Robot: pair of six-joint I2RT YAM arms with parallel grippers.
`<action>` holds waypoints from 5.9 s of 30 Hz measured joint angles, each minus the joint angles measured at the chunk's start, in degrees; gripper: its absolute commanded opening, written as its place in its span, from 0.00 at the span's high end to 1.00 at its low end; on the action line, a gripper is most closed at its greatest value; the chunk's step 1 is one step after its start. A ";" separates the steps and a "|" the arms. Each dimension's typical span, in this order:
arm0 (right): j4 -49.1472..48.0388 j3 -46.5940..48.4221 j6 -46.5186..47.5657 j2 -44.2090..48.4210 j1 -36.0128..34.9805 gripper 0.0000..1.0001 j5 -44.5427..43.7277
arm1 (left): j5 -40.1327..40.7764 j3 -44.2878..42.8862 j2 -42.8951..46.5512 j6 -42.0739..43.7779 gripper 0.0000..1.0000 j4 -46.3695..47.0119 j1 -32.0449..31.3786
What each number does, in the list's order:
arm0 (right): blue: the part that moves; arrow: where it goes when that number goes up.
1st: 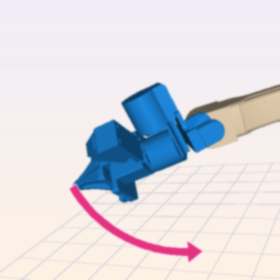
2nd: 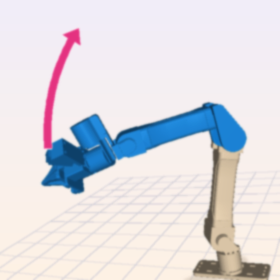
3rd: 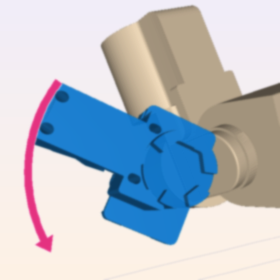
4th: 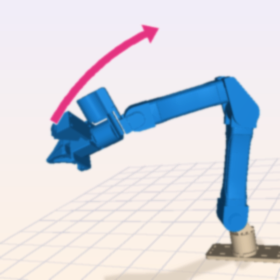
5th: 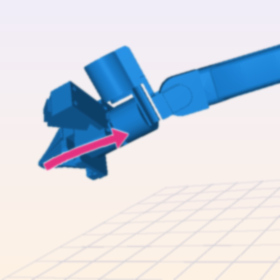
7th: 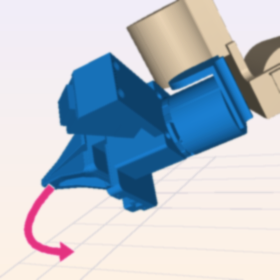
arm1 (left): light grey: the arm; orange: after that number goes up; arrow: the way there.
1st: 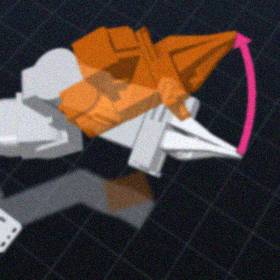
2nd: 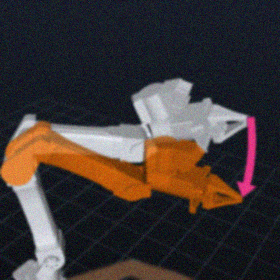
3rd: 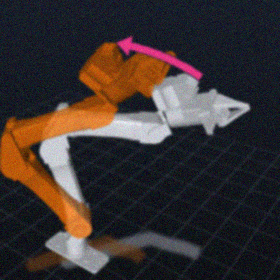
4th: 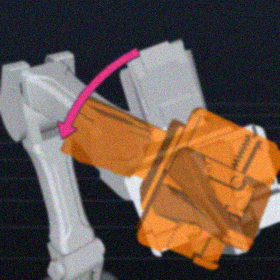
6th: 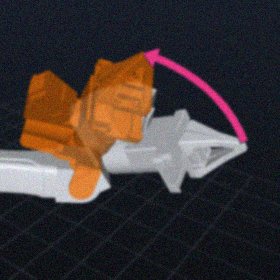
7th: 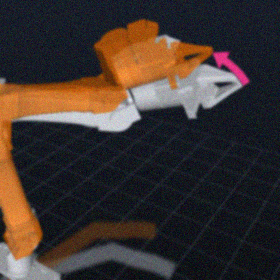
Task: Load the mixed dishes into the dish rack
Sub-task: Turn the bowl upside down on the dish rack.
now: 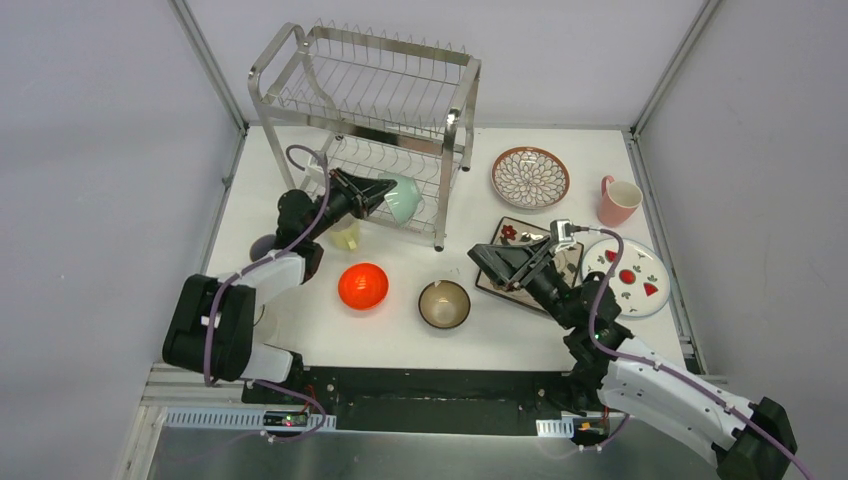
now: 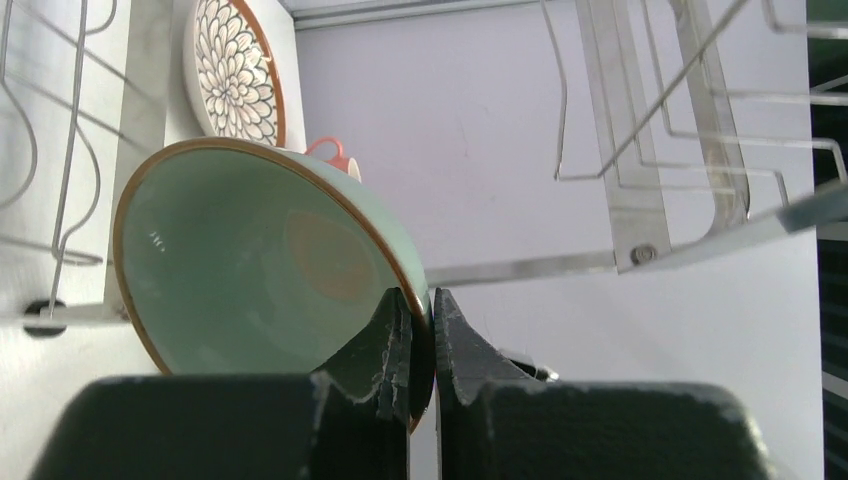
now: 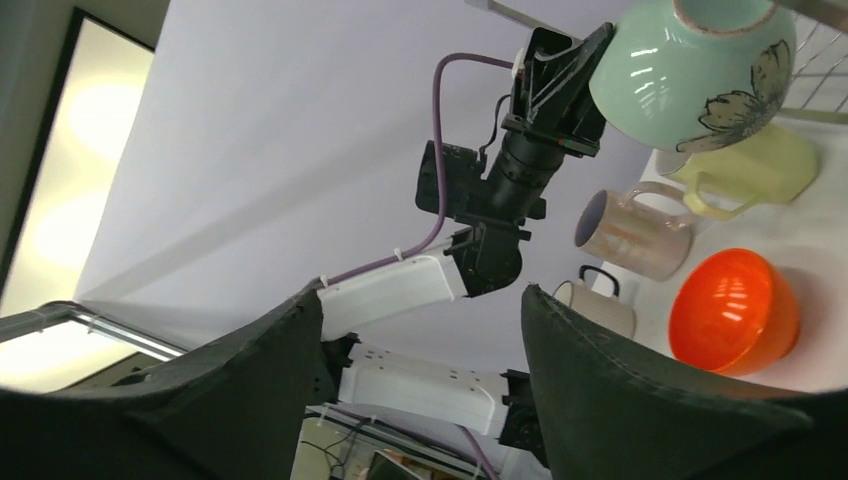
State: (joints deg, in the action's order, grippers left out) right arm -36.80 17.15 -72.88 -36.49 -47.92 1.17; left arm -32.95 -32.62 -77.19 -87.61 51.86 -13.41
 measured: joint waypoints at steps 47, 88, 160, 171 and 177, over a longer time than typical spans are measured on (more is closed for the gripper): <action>21.66 1.49 7.48 15.26 0.00 0.00 -6.49 | -0.55 -18.64 -38.34 0.13 0.85 20.22 0.35; 27.56 1.49 8.55 21.64 0.00 0.00 -8.55 | -10.01 -19.43 -27.87 22.67 0.54 -1.81 2.95; 32.33 1.49 10.03 27.71 0.00 0.00 -10.88 | 8.52 -22.84 -14.60 43.56 0.82 -43.74 3.04; 33.27 1.49 10.03 27.82 0.00 0.00 -10.86 | 16.59 -25.09 -13.42 47.63 0.67 -55.84 3.39; 33.29 1.49 10.03 27.82 0.00 0.00 -10.88 | 16.15 -25.14 -12.48 48.54 0.61 -57.20 3.39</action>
State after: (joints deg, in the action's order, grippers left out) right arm -3.51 18.63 -62.85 -8.67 -47.92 -9.72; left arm -16.80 -57.76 -89.67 -39.07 -5.34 -10.02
